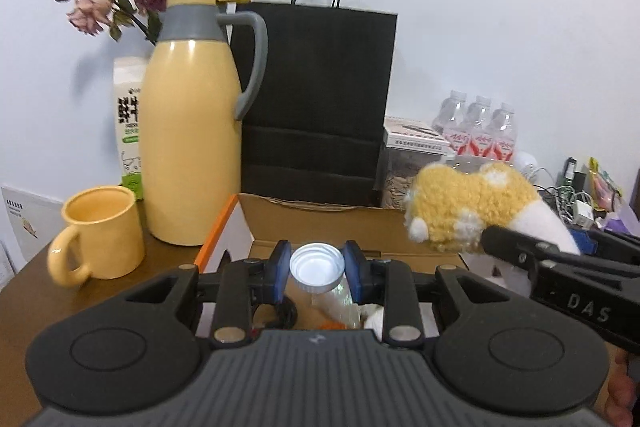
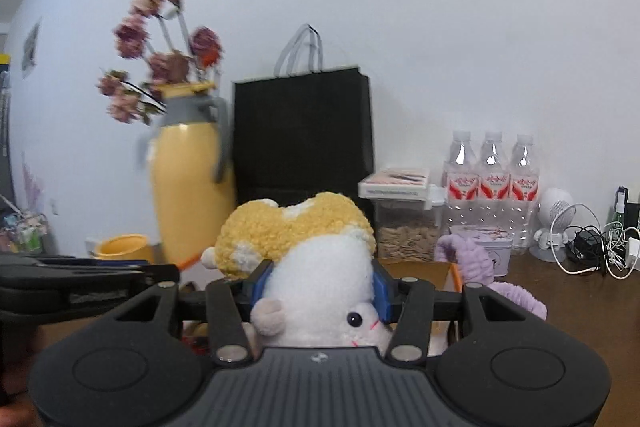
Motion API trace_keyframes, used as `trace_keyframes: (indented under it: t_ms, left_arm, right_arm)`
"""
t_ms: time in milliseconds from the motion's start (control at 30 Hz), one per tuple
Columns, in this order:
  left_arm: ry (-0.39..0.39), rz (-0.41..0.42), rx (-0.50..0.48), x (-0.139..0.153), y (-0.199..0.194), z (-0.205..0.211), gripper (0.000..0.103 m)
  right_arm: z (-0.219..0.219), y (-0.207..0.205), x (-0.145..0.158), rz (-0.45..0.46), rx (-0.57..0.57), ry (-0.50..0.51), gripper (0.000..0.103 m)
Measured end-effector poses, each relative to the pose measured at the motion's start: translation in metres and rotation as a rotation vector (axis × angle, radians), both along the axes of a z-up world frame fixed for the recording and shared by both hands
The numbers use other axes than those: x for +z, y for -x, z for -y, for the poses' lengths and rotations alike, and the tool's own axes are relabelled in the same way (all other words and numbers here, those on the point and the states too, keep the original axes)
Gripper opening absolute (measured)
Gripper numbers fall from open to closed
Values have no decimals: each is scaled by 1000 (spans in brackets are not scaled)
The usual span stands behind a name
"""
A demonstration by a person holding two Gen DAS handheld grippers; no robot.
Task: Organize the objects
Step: 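Lower the plush and white cap into the box and open both grippers, then move both grippers back to the items beside the box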
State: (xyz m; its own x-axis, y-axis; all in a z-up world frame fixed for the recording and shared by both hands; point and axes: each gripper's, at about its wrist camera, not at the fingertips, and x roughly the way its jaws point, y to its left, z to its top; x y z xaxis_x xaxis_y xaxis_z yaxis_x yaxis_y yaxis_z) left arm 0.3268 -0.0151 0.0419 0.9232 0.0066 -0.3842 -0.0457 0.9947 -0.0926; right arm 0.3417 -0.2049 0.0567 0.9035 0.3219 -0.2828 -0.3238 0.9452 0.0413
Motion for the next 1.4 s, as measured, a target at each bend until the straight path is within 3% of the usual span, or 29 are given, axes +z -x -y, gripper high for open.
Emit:
trace_keyframes:
  t_ms: [233, 433, 500, 533, 567, 600, 633, 733, 1067, 1400]
  left_arm:
    - [-11, -71, 0, -16, -54, 0, 29]
    - [-32, -116, -7, -30, -79, -4, 29]
    - [-34, -121, -12, -34, -81, -5, 48]
    - [-33, -121, -14, -35, -81, -5, 77]
    - [-32, -112, -14, -36, -81, -6, 93]
    - [-32, -93, -10, -36, -78, -6, 103]
    - [-28, -66, -4, -34, -74, -6, 103]
    - [-14, -57, 4, -32, -71, -7, 103]
    - [-21, -15, 31, -29, -57, -8, 103]
    - [-35, 64, 36, -25, -8, -15, 103]
  right_arm:
    - [10, -67, -24, -106, -55, 46, 48]
    - [17, -97, -38, -183, -96, 67, 49]
    - [21, -101, -39, -220, -93, 40, 53]
    - [22, -100, -38, -222, -88, 32, 58]
    - [22, -98, -38, -221, -82, 34, 65]
    - [21, -95, -36, -212, -80, 36, 82]
    - [21, -92, -35, -198, -79, 34, 93]
    - [19, -86, -32, -174, -70, 38, 103]
    - [14, -63, -26, -119, -68, 62, 103]
    - [21, -10, -21, -44, -75, 78, 103]
